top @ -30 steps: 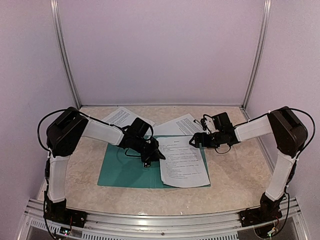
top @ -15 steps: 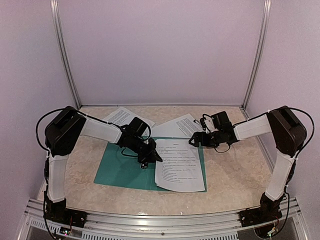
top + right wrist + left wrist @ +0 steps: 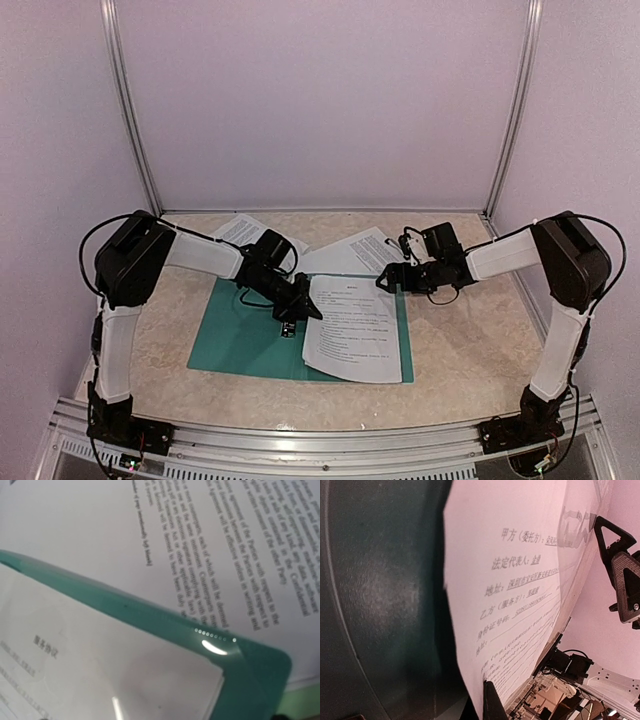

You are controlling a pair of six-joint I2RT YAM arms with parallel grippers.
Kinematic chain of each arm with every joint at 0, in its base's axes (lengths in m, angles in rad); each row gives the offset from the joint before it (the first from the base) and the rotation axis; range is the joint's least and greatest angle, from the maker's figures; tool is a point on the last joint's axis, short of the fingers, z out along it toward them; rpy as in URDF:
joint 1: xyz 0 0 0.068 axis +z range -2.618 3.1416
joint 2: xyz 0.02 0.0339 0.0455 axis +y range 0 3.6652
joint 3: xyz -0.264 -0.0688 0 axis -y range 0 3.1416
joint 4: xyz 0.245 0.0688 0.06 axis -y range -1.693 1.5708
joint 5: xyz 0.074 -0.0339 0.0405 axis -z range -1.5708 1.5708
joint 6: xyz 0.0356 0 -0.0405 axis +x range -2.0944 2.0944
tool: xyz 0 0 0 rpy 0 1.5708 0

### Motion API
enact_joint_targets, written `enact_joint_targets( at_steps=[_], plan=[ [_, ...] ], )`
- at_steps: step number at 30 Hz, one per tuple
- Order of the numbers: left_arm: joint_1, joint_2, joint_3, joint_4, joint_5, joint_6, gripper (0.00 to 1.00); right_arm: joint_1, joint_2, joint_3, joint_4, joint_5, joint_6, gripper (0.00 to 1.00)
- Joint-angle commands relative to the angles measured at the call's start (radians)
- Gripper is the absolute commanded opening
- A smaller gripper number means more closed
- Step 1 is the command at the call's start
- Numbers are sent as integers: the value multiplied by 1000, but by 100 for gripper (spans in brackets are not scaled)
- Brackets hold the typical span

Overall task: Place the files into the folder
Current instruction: Insert the file into the form pockets on the folder.

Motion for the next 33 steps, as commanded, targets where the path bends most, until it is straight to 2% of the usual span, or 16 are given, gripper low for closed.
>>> enact_joint_targets(
  at_steps=[1,13,33],
  plan=[
    [0,37,41,-15,10,18,0,12,30,-3,-37,-18,12,94],
    [-40,63,57,26,-6,-24,0,13,31,-5,-33,-22,9,94],
    [-11,60,108,-127,-66,108,0,13,23,3,-56,-7,-6,94]
  ],
)
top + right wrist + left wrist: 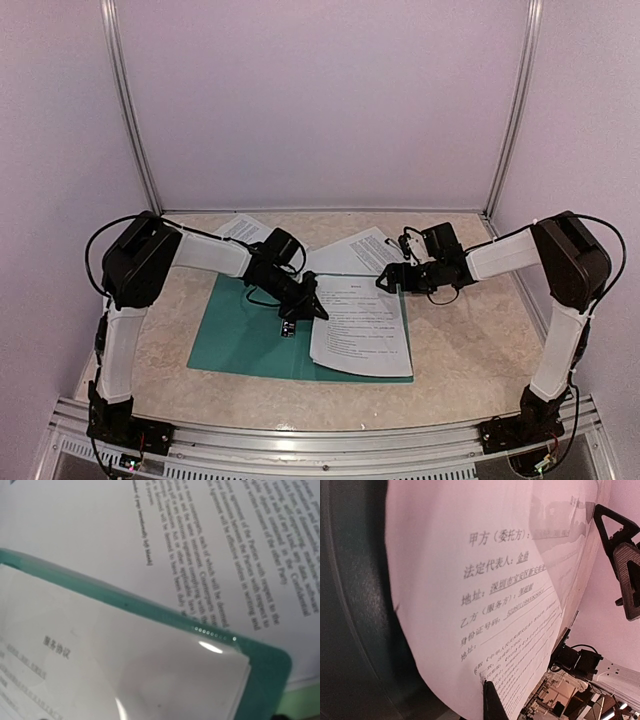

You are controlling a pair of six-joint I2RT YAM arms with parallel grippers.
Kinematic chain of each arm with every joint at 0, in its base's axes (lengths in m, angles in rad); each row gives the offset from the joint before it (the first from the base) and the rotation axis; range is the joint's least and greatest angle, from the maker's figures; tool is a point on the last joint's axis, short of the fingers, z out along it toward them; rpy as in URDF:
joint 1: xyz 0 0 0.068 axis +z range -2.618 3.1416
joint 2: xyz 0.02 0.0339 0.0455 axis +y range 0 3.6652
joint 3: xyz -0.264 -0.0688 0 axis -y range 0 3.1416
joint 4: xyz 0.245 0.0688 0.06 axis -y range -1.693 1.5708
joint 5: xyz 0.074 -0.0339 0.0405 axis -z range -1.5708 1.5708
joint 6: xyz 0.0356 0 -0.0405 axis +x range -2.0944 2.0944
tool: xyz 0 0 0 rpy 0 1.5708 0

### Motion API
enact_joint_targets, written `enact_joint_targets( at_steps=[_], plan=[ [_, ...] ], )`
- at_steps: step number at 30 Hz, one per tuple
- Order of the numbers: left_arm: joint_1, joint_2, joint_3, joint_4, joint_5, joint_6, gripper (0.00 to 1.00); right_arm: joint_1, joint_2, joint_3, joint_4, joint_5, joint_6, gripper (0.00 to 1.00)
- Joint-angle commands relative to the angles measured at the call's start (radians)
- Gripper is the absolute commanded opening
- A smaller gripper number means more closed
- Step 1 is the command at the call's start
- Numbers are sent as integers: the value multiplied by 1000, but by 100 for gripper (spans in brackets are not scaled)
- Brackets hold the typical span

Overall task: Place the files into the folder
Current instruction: Insert the file into the form pockets on the folder.

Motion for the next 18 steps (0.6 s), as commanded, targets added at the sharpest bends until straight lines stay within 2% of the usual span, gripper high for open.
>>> enact_joint_targets(
  at_steps=[1,6,15,18],
  plan=[
    [12,15,28,-81,-59,46,1,13,23,5,-55,-7,-1,94],
    [11,15,44,-113,-84,54,11,13,23,5,-55,-9,0,94],
    [0,27,58,-118,-88,37,12,12,21,5,-57,-12,-1,94],
    [3,18,59,-147,-114,37,17,12,18,3,-59,-11,-2,94]
  ],
)
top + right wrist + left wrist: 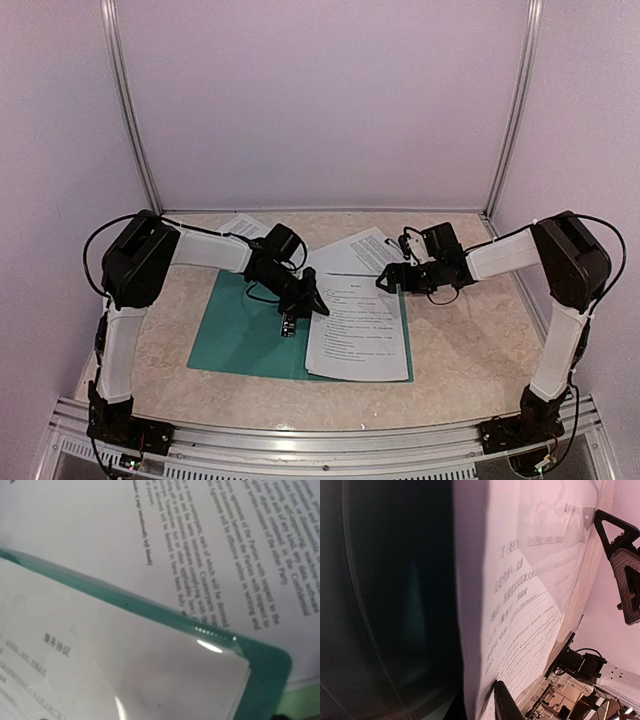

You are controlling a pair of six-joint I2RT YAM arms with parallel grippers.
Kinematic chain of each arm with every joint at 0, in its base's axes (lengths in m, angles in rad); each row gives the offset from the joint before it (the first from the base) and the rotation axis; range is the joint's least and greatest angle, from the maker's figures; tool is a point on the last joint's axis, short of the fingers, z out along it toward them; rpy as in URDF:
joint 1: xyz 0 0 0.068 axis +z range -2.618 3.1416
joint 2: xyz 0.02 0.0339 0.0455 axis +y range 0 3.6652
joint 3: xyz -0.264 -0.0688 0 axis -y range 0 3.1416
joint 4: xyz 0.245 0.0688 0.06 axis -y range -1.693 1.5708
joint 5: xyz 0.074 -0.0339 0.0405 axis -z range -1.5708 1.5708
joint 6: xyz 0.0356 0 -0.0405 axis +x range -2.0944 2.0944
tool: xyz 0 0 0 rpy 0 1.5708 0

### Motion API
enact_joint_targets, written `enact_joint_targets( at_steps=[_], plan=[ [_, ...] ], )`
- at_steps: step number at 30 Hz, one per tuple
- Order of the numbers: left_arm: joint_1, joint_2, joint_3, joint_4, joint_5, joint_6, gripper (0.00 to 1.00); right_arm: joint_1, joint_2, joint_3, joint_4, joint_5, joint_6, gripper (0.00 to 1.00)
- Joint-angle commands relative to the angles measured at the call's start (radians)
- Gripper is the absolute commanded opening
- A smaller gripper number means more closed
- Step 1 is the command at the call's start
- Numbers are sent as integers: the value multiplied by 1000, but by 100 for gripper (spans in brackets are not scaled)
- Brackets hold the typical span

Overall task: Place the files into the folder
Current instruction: Insert the file into the form pockets on the folder, then rotate the folder with some files at the center of the board.

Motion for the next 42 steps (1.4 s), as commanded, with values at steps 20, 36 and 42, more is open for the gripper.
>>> enact_joint_targets(
  at_steps=[20,36,42],
  plan=[
    [-40,-382,-64,-382,-621,117,75,109,-164,59,-185,264,-143,95],
    [223,-702,-297,-317,-688,155,92,453,263,637,-414,322,-349,88],
    [246,-681,-373,-242,-564,149,84,462,348,737,-446,218,-332,65]
  ],
)
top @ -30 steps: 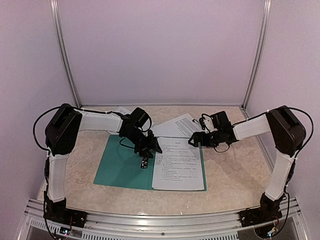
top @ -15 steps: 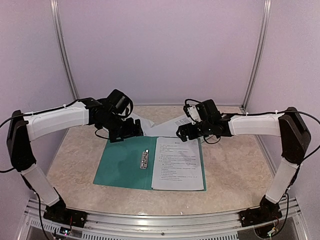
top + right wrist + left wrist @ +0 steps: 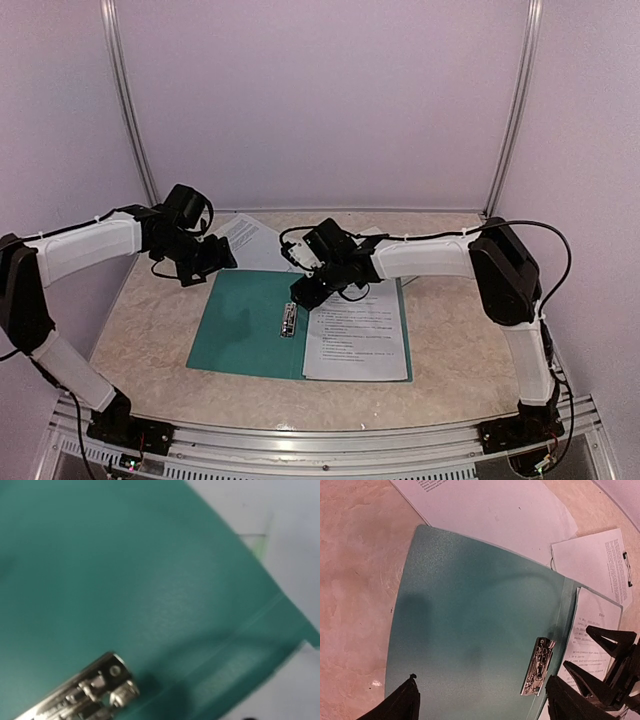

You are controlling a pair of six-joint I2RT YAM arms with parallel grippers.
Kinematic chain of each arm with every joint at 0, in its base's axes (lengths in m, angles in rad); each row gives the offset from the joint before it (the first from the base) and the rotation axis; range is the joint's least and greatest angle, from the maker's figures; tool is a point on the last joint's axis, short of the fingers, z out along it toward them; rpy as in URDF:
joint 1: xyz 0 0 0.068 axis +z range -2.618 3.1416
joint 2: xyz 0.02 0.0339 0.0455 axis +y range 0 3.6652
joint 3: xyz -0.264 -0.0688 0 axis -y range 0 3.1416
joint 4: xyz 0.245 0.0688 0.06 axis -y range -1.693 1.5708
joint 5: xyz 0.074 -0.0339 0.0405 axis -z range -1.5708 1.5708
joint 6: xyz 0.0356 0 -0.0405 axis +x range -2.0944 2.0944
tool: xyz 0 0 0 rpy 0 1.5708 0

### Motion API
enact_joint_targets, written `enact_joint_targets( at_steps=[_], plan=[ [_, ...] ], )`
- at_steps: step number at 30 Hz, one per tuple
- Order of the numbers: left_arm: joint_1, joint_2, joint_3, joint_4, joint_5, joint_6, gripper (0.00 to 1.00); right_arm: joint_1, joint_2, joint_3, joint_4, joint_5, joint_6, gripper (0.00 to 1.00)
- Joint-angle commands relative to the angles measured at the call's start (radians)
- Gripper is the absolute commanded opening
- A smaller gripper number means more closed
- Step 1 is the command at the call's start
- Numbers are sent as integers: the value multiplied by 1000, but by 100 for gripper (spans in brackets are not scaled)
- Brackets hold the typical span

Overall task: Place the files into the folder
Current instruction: Rotate the folder with some files at the center of the board.

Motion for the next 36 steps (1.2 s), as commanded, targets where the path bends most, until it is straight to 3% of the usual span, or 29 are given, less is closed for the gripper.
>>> enact_joint_targets(
  at_steps=[1,7,12,21,25,31,36],
  plan=[
    [4,24,-53,77,104,8,82,-2,49,90,-56,-94,13,63],
    [-50,56,-164,222,233,-46,65,-14,87,113,-21,-179,99,55],
    [-116,64,-266,372,315,-70,62,-58,70,39,75,-296,175,53],
    [-241,69,-358,513,297,-78,60,-109,44,-46,155,-407,197,53],
    [-304,60,-340,433,213,-65,61,-144,14,-56,136,-349,146,58],
    [-423,22,-286,167,32,-83,74,-252,4,-64,85,-298,83,79],
    [-533,-25,-294,68,-67,-106,77,-302,11,-57,50,-289,33,83]
  ],
)
